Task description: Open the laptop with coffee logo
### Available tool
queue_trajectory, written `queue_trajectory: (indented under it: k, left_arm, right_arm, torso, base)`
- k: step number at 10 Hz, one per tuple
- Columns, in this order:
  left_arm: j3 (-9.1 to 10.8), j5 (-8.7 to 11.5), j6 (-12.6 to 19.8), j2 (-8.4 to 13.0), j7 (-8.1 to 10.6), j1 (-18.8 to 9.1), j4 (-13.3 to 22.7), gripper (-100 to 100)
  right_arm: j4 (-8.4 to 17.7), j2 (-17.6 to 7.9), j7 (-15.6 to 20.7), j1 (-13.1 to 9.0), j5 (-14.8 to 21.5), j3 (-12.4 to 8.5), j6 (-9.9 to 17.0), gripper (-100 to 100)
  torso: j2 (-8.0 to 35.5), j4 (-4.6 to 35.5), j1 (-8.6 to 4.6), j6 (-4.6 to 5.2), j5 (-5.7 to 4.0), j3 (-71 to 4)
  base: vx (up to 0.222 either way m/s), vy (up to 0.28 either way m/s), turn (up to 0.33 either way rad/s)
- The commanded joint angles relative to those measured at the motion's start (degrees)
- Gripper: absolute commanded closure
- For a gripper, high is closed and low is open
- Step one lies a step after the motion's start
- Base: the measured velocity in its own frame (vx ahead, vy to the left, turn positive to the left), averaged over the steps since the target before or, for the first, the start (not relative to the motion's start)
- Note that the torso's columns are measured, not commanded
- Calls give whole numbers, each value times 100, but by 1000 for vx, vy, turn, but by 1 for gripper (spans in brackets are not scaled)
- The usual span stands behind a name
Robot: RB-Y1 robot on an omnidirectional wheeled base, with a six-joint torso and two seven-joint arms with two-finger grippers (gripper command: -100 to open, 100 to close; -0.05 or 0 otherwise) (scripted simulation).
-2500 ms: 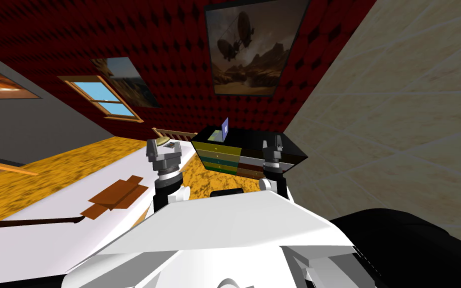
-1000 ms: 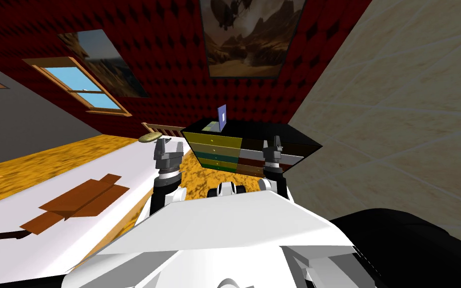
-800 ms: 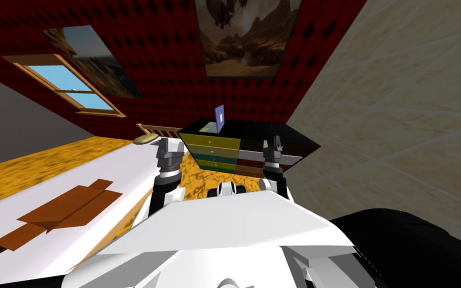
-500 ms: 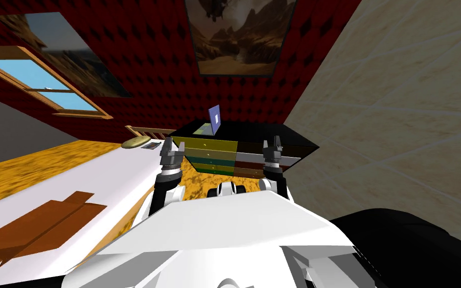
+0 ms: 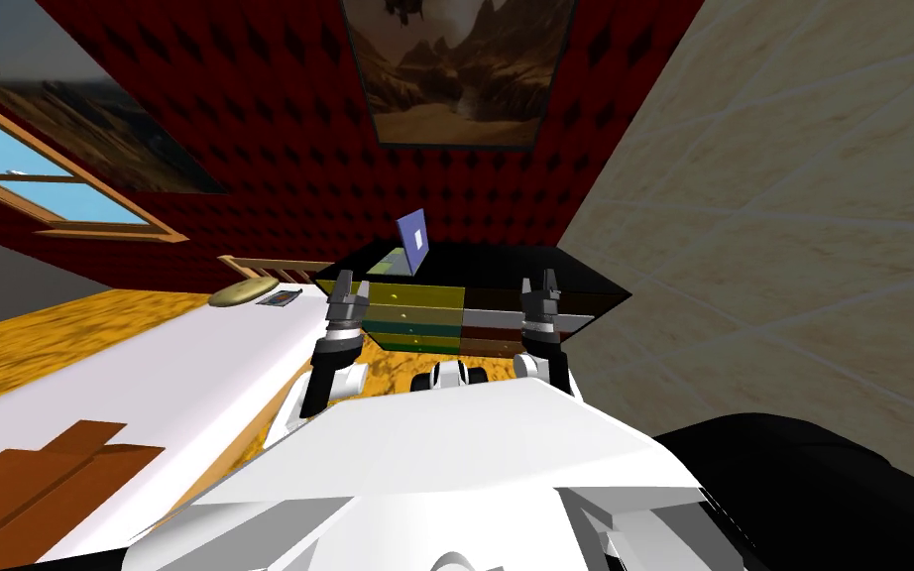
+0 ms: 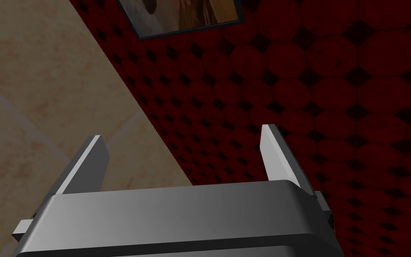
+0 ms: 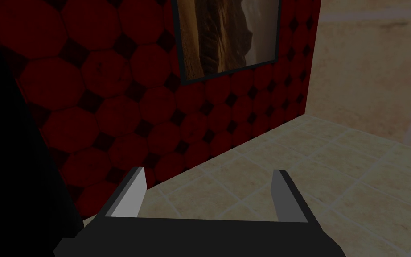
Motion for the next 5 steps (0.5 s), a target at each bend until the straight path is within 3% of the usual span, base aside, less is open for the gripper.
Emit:
queue_trajectory:
  k: [1,5]
  left_arm:
    - [46,-165,290,240,-67,-115,61,-100]
    - [117,-426,758,585,-168,-315,155,-100]
  right_arm:
    - [0,0,0,0,0,0,0,0]
    - [0,0,0,0,0,0,0,0]
  torso:
    - [-11,-3,-4,0,-1,-6]
    - [3,0,1,-1,1,1]
  base:
    - [137,-55,-110]
    - [141,-44,-106]
